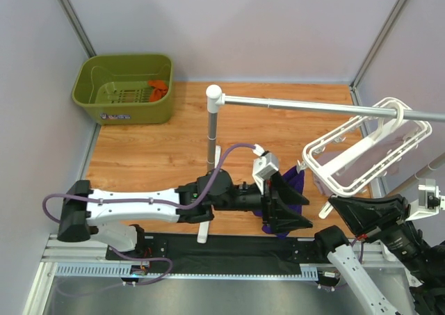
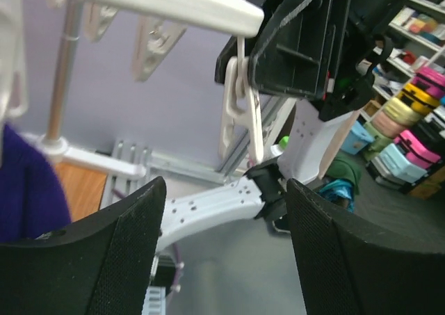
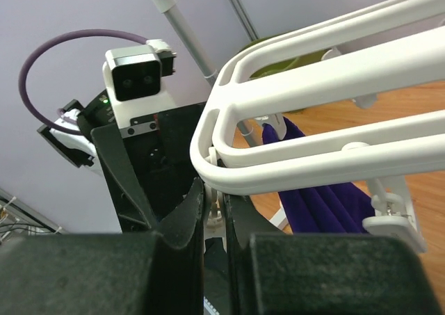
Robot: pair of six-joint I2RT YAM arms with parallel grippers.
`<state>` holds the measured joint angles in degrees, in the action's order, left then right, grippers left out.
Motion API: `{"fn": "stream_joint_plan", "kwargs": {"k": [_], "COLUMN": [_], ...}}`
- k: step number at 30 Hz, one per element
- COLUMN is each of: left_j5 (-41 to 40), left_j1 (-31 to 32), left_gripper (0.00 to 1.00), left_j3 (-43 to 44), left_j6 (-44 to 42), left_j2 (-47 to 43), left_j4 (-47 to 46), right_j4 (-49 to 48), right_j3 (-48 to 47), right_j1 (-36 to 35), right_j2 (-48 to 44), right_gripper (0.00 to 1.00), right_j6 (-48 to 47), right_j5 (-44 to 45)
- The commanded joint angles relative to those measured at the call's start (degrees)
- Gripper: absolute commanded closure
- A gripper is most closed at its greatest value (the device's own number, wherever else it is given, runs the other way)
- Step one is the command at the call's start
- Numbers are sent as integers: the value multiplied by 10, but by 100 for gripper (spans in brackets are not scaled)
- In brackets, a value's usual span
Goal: Clip the socks to the hanger
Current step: Open the clamp at the hanger.
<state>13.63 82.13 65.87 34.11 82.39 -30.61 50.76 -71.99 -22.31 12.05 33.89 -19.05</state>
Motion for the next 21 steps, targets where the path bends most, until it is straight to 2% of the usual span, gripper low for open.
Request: {"fn": "stream_joint_plan", "kwargs": {"k": [1,4,5,7,8,10,12,15,16,18,19,21], "left_j5": [-62,-134,-198,-271,-342,-408,-483,-570,-575,-521,-395,-260], "left_j1": [-1,-2,-1,-2,-3,-13,-24,-54,-94,-166,-280,-418], "left_gripper": [25,35,37,47,49,57,58,61,61,61,61,62], "left_j3": [-31,-42,-43,-49,-53,-64,-57,-25,11,65,78,92], "left_j6": [-23,-42,-44,-45,-41,-32,-38,-95,-114,-155,-163,-160], "left_j2": [-99,-183,-232,-285,-315,-402,-475,-493,-479,-414,-388,-324], "left_j4": [70,218,302,402,476,533,603,659,688,716,720,710], "right_j4": [28,46,53,61,64,67,65,64,63,62,70,77], "right_j3": [-4,-1,2,4,10,20,43,72,79,87,85,80], "right_j1": [1,0,0,0,1,0,0,0,0,0,0,0], "right_j2": [12,8,4,-2,-4,-12,-23,-34,-34,-30,-27,-24], "right_gripper": [100,100,100,100,100,100,100,100,100,100,100,100], "right_j6": [-14,-21,-22,-29,-35,-41,-45,-40,-36,-35,-37,-45], "right_j5": [30,49,56,70,75,81,89,86,89,87,90,99]}}
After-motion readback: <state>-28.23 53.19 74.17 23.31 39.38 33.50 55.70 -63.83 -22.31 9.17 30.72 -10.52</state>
